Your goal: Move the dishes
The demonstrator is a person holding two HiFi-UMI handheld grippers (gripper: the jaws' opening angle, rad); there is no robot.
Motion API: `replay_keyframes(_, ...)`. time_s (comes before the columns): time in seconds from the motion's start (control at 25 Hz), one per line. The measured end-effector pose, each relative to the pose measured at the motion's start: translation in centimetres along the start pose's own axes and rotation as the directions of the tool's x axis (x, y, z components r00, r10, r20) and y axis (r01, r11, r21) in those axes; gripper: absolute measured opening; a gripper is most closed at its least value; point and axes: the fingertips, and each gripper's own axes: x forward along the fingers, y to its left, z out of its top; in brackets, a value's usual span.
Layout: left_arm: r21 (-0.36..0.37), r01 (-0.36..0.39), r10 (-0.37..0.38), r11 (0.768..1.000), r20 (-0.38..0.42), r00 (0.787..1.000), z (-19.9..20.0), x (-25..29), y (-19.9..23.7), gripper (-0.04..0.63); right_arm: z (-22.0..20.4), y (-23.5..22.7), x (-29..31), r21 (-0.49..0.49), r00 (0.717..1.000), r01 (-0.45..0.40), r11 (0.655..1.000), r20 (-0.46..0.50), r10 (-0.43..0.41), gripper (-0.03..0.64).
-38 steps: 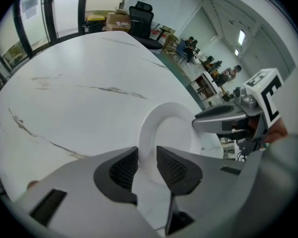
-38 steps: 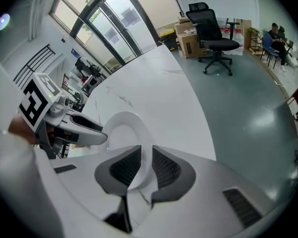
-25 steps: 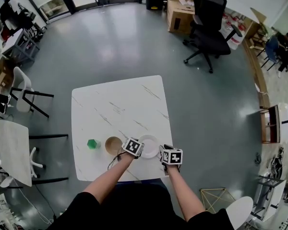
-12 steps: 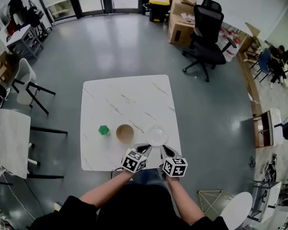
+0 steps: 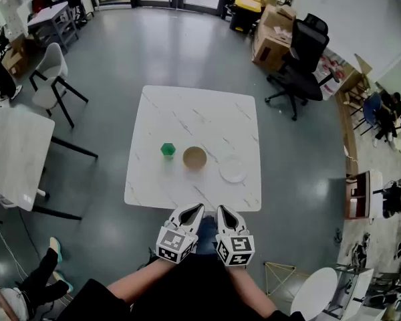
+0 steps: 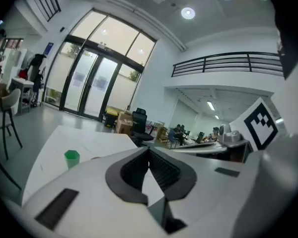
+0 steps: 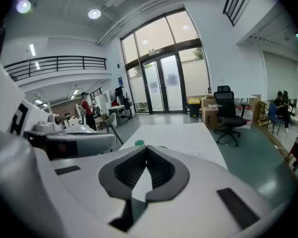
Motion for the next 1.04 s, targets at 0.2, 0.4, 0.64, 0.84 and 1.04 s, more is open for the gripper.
replay_keyframes(0.2,-0.038,-0.102,0.105,0.994,0.114,0.988,2.6,-4.8,1.2,0.017,1.8,4.9,-0.2,-0.038,0.994,-0.096,0.995,0.051,0.098,0.017)
replay_keyframes(0.4,0.010,-0.212,0.207,0.977,0.169,0.964,4.1,-7.3,1.6,0.017,4.8,7.1,-0.9,-0.083,0.982,-0.148,0.986,0.109,0.156,0.017)
replay_keyframes(0.64,0.089,-0.297,0.271,0.951,0.229,0.935,5.9,-7.7,0.0,0.017,6.5,7.5,-3.3,-0.234,0.975,-0.128,0.964,0.151,0.166,0.017)
replay_keyframes(0.84,0.116,-0.305,0.270,0.945,0.245,0.931,6.6,-7.0,-0.6,0.017,6.3,6.4,-3.7,-0.242,0.976,-0.127,0.962,0.143,0.165,0.017)
replay_keyframes(1.04,0.145,-0.305,0.266,0.941,0.241,0.934,7.6,-8.1,-1.0,0.017,8.0,8.2,-4.2,-0.276,0.966,-0.142,0.951,0.172,0.194,0.017)
